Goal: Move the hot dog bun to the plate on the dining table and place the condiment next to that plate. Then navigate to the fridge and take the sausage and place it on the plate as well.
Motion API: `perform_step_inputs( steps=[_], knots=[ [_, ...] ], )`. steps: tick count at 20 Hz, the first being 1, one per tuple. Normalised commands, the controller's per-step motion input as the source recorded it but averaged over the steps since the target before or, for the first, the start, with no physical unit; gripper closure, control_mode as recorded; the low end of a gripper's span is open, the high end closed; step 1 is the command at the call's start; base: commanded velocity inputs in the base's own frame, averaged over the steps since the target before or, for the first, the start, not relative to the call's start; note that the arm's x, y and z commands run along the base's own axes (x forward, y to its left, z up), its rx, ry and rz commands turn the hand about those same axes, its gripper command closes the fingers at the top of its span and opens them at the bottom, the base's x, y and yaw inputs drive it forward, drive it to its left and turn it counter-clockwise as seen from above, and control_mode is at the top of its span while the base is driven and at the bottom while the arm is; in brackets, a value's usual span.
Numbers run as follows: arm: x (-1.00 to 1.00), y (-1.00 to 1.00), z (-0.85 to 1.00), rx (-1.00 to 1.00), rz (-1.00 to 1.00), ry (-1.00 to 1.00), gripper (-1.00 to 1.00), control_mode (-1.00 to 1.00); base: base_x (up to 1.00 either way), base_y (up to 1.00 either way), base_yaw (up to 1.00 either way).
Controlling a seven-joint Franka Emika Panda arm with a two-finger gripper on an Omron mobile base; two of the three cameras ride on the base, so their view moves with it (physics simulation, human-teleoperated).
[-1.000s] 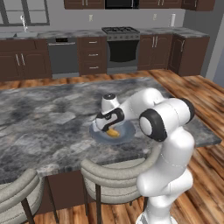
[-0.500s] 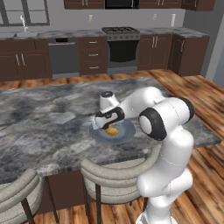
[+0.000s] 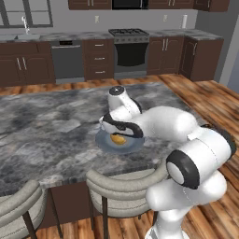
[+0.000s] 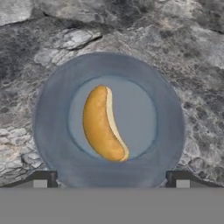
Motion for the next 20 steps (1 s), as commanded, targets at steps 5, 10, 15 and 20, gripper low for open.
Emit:
perform_step_inputs(
  steps=[5, 10, 15, 20],
  knots=[
    [-1.00, -0.62, 1.00, 0.00, 0.00, 0.00, -1.00, -1.00, 0.00, 0.00, 0.00],
    [-1.00, -0.57, 0.57, 0.00, 0.00, 0.00, -1.00, -1.00, 0.00, 0.00, 0.00],
    [-0.97, -0.38, 0.05, 0.01, 0.00, 0.00, -1.00, -1.00, 0.00, 0.00, 0.00],
    [-0.53, -0.15, -0.05, 0.00, 0.00, -0.02, -1.00, 1.00, -0.40, -0.15, -0.02]
  ],
)
